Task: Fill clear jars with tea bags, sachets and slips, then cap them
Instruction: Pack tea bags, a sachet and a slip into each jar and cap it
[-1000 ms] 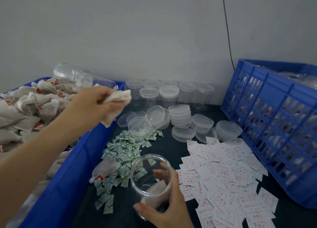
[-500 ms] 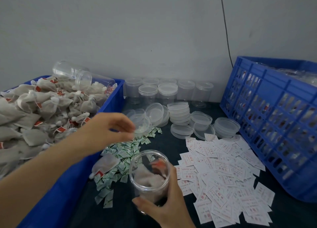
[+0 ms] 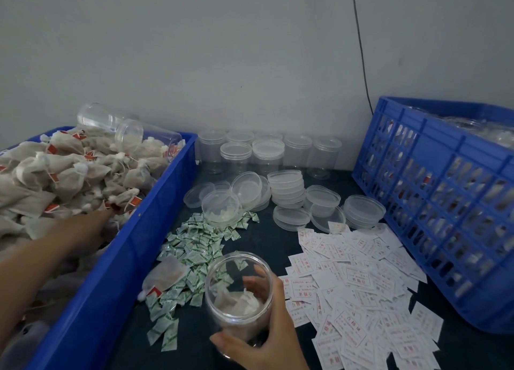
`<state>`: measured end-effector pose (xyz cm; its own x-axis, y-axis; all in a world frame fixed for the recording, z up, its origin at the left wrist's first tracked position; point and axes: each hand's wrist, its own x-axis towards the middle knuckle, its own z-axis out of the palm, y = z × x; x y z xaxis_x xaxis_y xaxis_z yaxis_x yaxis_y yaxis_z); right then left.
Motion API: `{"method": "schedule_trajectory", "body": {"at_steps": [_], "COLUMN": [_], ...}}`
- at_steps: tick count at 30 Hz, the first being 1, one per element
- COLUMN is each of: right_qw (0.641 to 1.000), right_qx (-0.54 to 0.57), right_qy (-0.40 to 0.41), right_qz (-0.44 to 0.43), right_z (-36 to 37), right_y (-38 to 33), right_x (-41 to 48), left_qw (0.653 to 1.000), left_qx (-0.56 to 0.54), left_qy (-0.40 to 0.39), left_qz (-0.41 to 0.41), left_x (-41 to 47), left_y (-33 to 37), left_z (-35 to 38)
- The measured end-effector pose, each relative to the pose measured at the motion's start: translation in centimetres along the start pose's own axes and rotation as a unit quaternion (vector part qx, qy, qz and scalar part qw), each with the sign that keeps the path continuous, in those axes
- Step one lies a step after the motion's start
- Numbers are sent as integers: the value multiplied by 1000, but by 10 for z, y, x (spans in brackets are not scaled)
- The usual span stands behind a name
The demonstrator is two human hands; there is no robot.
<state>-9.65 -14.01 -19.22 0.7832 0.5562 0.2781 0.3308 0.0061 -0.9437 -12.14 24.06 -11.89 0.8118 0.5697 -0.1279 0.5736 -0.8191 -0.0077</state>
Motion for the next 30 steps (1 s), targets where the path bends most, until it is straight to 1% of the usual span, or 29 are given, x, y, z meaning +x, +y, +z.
{"method": "schedule_trajectory", "body": {"at_steps": [3,5,6,8,10,12,14,16,18,19,21,23,25,26,27,28,30], "right_qw": [1000,1000,1000,1000,1000,1000,1000,1000,1000,1000,1000,1000,1000,1000,1000,999,999], "right_qx": [1,0,1,1,-1,1,4,8,9,9,9,14,16,16,19,24,27], "right_qy": [-1,-1,0,4,4,5,4,1,1,2,4,-4,-15,-19,-20,-21,-20], "right_qz": [-3,-4,-3,-5,-7,-6,-3,-2,-1,-2,-3,-6,-10,-10,-9,-7,1], "right_z": [1,1,1,0,0,0,1,1,1,1,0,0,-1,-1,-1,-1,-1], "right_y": [1,1,0,0,-1,-1,-1,0,1,0,0,-2,-4,-4,-4,-4,-4], "right_x": [1,2,2,2,1,1,0,0,0,0,-1,0,2,3,2,2,0], "left_qw": [999,997,993,976,947,924,913,906,899,893,873,853,844,843,846,850,861], "left_qx": [-14,0,-20,-120,-208,-246,-265,-258,-258,-280,-350,-402,-418,-413,-407,-403,-406], "left_qy": [29,81,112,179,245,286,292,297,283,260,171,64,-19,-38,-42,-27,41], "left_qz": [4,13,18,19,22,61,109,157,212,239,294,326,337,343,342,339,303], "left_x": [7,9,9,2,-7,-21,-42,-65,-92,-105,-129,-146,-155,-159,-159,-156,-141], "left_y": [-4,-5,-3,5,19,37,60,84,107,118,135,148,157,160,160,158,146], "left_z": [2,2,0,-12,-30,-52,-74,-89,-96,-97,-96,-89,-79,-76,-74,-74,-78]}}
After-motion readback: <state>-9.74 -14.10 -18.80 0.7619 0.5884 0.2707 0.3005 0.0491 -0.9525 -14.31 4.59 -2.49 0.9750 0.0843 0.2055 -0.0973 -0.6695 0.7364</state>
